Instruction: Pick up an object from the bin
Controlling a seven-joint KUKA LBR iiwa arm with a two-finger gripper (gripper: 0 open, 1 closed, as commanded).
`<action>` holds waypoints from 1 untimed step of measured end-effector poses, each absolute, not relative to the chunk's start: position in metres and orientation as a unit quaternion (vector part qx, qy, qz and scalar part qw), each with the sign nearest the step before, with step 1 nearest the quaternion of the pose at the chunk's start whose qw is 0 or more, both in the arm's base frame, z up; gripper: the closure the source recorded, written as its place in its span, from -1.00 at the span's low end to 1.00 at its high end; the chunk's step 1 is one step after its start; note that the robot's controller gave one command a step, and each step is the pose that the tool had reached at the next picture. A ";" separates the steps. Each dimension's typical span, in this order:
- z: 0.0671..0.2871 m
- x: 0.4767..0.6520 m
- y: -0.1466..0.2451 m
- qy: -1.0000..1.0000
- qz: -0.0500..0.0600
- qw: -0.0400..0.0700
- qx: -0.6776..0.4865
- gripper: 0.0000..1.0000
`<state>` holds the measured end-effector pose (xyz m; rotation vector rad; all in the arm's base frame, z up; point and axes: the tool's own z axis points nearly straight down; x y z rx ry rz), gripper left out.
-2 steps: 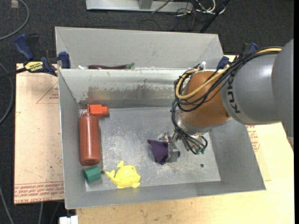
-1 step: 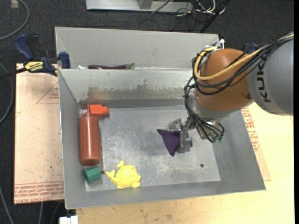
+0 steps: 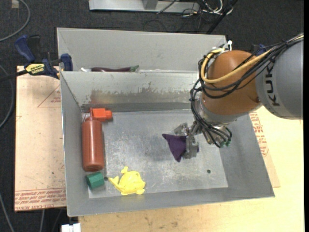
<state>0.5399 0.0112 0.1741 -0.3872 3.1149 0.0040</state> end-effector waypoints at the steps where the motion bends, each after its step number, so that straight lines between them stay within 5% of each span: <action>1: 0.312 0.553 0.010 0.999 0.002 0.004 -0.037 1.00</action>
Offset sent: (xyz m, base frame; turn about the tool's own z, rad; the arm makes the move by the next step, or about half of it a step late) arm 0.0000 0.0000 0.0000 0.0000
